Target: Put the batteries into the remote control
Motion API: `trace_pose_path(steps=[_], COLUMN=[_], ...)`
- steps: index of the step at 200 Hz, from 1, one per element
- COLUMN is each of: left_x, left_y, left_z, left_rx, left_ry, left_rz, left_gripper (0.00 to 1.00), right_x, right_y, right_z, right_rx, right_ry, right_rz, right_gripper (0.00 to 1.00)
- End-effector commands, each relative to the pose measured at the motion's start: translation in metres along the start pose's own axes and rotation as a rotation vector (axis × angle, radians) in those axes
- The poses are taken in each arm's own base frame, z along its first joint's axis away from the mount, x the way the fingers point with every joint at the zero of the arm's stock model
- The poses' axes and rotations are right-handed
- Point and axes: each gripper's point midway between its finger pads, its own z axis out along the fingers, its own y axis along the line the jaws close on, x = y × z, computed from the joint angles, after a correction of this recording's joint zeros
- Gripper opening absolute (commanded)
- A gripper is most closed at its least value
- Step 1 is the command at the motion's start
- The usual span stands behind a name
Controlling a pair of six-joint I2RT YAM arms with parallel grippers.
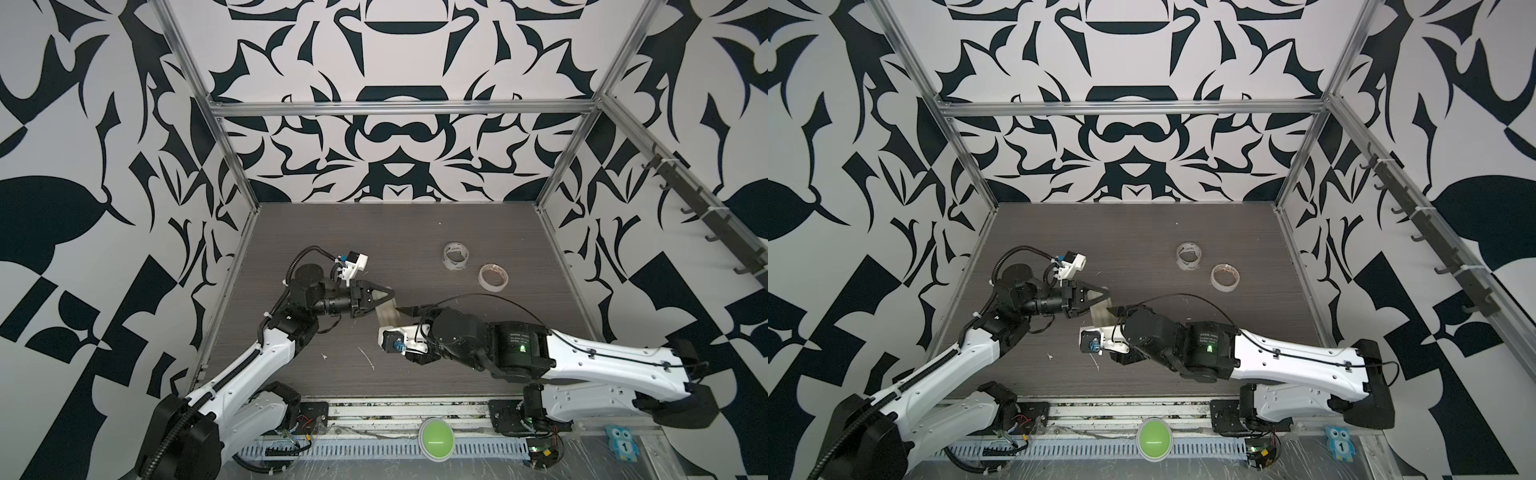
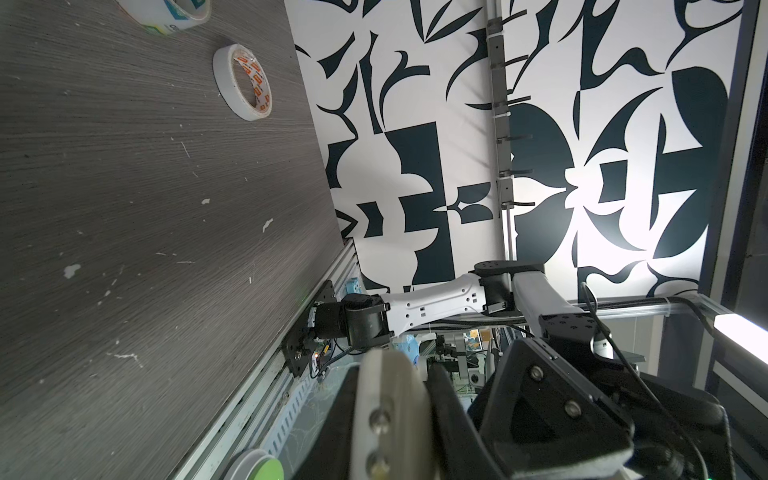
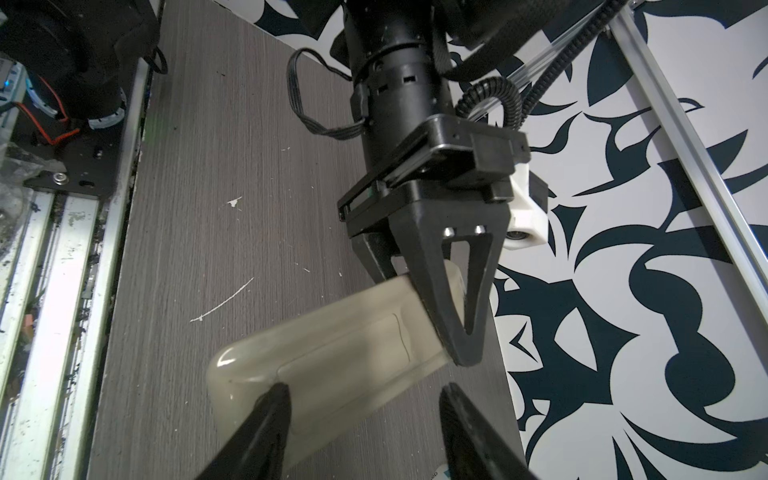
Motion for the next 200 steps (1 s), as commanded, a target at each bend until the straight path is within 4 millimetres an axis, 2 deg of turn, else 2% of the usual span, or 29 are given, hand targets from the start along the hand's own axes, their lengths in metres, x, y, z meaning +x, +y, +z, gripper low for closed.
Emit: trace_pose_path(steps=[1,112,200], left_x=[0.002,0.0,0.0], left_y=[-0.014,-0.013,-0.012], left_z=[-0.003,0.0,0.0], left_rx=[0.04,0.043,0.04], left_ry=[0.009,0.02,0.019], left_rz=[0.044,0.046,0.042], left_gripper=[0.0,0.0,0.0], right_x=[-0.003,0.001,0.001], right_y=[0.004,0.02,0.022], right_z=[-0.003,0.001,-0.004], right_rx=[-0.044,-0.126,-0.149], right_ry=[0.004,0.02,0.019], right_rz=[-0.002,-0.016,-0.01], right_gripper=[0.62,0.63,0.63])
